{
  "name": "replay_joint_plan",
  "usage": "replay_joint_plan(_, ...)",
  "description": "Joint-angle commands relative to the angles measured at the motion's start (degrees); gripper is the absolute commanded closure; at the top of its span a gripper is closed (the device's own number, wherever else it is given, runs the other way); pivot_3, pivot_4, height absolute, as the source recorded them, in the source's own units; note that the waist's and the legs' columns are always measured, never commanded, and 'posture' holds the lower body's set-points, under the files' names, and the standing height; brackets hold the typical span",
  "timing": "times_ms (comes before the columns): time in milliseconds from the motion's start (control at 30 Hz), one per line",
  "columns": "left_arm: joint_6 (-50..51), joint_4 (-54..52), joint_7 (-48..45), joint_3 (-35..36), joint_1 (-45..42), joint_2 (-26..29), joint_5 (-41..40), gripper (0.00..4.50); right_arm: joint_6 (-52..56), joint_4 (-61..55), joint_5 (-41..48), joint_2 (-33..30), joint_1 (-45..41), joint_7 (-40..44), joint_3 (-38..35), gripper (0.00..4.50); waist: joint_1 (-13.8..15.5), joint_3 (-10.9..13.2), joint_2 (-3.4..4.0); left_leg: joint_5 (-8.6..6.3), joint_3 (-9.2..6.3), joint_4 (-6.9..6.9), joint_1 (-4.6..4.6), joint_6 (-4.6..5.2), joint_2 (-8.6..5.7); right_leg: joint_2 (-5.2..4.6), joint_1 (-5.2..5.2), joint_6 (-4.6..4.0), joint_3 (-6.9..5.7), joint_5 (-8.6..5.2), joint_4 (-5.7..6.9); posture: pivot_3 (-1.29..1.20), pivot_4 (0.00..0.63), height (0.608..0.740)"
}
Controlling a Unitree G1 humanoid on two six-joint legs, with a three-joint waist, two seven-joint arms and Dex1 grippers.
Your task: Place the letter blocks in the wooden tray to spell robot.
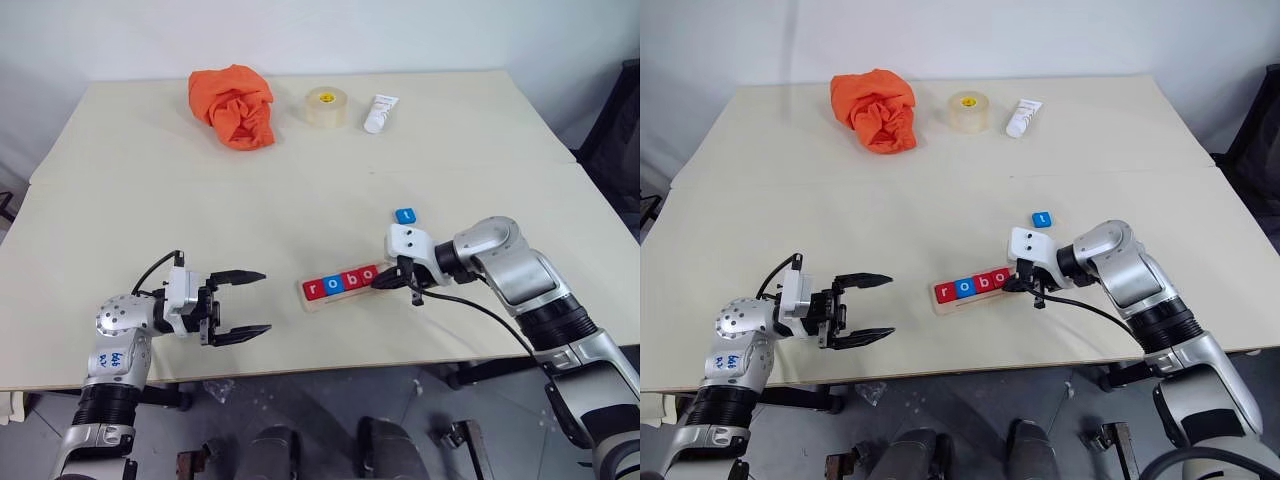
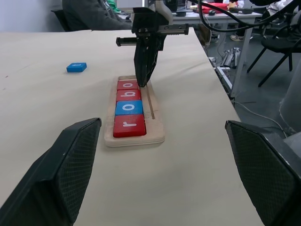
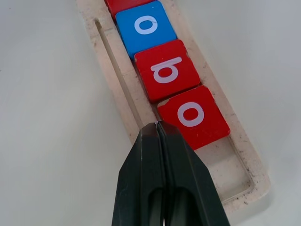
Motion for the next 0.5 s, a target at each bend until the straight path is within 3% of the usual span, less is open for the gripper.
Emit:
replay_joint_plan(33, -0.11, -1.93, 0.58, 1.03, 0.99, 0.57, -0.95, 0.0, -1.1, -0.63, -0.08, -0.85, -1.12, 0.64, -0.9, 4.47, 0.01, 0.0, 0.0, 0.0, 0.0, 0.0, 0.0, 0.0, 0.0, 0.0, 0.0, 0.0, 0.0, 0.0, 0.0, 0.0, 0.15, 0.74)
replay_joint_plan(267, 0.0, -2.9, 1.21, 1.03, 1.76, 0.57, -1.15, 0.0, 0.24, -2.18, 2.09, -1.43, -2.07, 2.15, -2.93, 4.47, 0.02, 0.0, 0.0, 0.0, -0.01, 0.0, 0.0, 0.0, 0.0, -0.01, 0.0, 0.0, -0.01, 0.0, 0.0, 0.0, 0.15, 0.74)
replay_joint_plan(500, 0.27, -4.17, 1.76, 1.07, 2.68, 0.63, -1.27, 0.0, -8.8, 15.8, -1.85, 3.3, -9.39, -4.29, -3.09, 4.47, -0.51, 0.0, 0.0, 0.0, 0.0, -0.01, 0.02, -0.01, 0.02, 0.01, -0.01, 0.0, 0.01, 0.0, 0.02, 0.0, 0.15, 0.74)
